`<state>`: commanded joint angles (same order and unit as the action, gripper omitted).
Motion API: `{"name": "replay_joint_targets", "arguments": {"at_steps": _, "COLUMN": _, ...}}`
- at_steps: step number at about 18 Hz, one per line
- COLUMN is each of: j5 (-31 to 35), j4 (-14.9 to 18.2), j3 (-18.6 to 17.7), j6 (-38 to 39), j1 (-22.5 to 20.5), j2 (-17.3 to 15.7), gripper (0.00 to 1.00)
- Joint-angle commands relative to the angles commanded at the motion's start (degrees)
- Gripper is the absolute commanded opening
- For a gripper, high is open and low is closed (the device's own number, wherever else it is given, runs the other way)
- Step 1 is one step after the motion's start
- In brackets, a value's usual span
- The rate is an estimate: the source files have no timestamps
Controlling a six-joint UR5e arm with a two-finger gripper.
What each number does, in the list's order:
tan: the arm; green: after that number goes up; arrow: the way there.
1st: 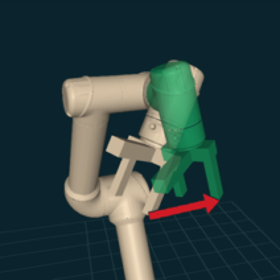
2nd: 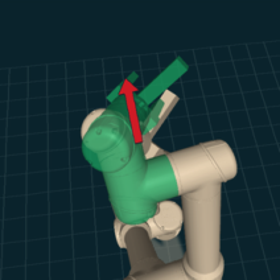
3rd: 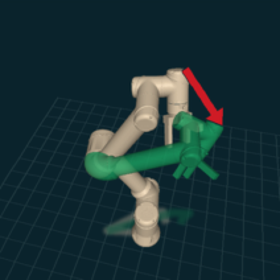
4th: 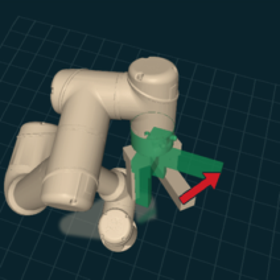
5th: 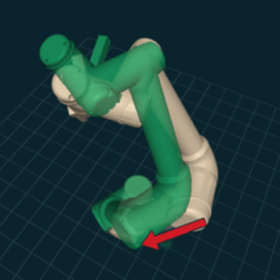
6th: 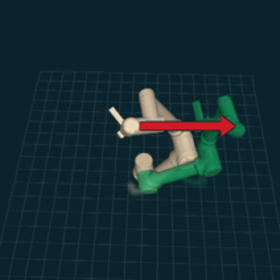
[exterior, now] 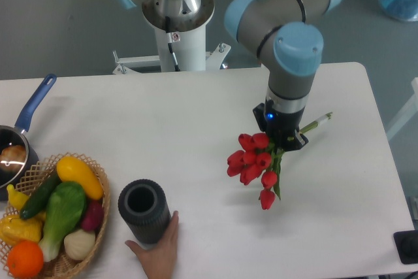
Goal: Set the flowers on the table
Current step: 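Lower the held red tulips toward the table with the gripper, then open the gripper to release the tulips onto the table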
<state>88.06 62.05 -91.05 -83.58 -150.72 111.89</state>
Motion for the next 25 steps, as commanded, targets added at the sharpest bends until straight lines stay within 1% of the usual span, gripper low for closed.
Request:
{"name": "replay_joint_targets", "arguments": {"at_steps": 1, "j5": 0.0, "j4": 0.2, "j3": 0.0, "j6": 0.1, "j1": -0.2, "j2": -0.1, "gripper": 0.05}}
{"name": "replay_joint_targets", "arguments": {"at_steps": 4, "j5": 0.0, "j4": -0.1, "j3": -0.4, "j6": 0.4, "j1": 0.7, "j2": 1.3, "gripper": 0.05}}
{"name": "replay_joint_targets", "arguments": {"at_steps": 6, "j5": -0.3, "j4": -0.1, "j3": -0.4, "j6": 0.3, "j1": 1.0, "j2": 1.6, "gripper": 0.06}}
{"name": "replay_joint_targets", "arguments": {"at_steps": 8, "j5": -0.4, "j4": -0.1, "j3": -0.4, "j6": 0.1, "j1": 1.0, "j2": 2.0, "gripper": 0.1}}
{"name": "replay_joint_targets", "arguments": {"at_steps": 10, "j5": -0.6, "j4": -0.1, "j3": -0.4, "j6": 0.0, "j1": 1.0, "j2": 2.0, "gripper": 0.18}}
{"name": "replay_joint_targets", "arguments": {"at_steps": 11, "j5": -0.7, "j4": -0.1, "j3": -0.5, "j6": -0.1, "j1": 1.0, "j2": 2.0, "gripper": 0.27}}
{"name": "replay_joint_targets", "arguments": {"at_steps": 12, "j5": -0.8, "j4": -0.1, "j3": -0.6, "j6": -0.3, "j1": 1.0, "j2": 2.0, "gripper": 0.49}}
{"name": "replay_joint_targets", "arguments": {"at_steps": 13, "j5": -1.0, "j4": -0.2, "j3": -0.7, "j6": -0.4, "j1": 0.9, "j2": 2.0, "gripper": 0.95}}
{"name": "replay_joint_targets", "arguments": {"at_steps": 14, "j5": -1.3, "j4": -0.2, "j3": -0.9, "j6": -0.3, "j1": 0.9, "j2": 1.9, "gripper": 1.0}}
{"name": "replay_joint_targets", "arguments": {"at_steps": 16, "j5": -1.3, "j4": -1.3, "j3": -1.2, "j6": -0.4, "j1": 0.9, "j2": 1.8, "gripper": 1.0}}
{"name": "replay_joint_targets", "arguments": {"at_steps": 19, "j5": -2.3, "j4": -5.3, "j3": -1.5, "j6": 0.1, "j1": 0.3, "j2": 1.8, "gripper": 1.0}}
{"name": "replay_joint_targets", "arguments": {"at_steps": 21, "j5": -3.9, "j4": -5.8, "j3": -1.6, "j6": -0.3, "j1": -0.8, "j2": 1.7, "gripper": 1.0}}
{"name": "replay_joint_targets", "arguments": {"at_steps": 23, "j5": -7.6, "j4": -6.1, "j3": -1.5, "j6": -1.3, "j1": -2.5, "j2": 1.2, "gripper": 1.0}}
{"name": "replay_joint_targets", "arguments": {"at_steps": 25, "j5": -8.2, "j4": -6.1, "j3": -1.5, "j6": -2.6, "j1": -3.3, "j2": 1.1, "gripper": 1.0}}
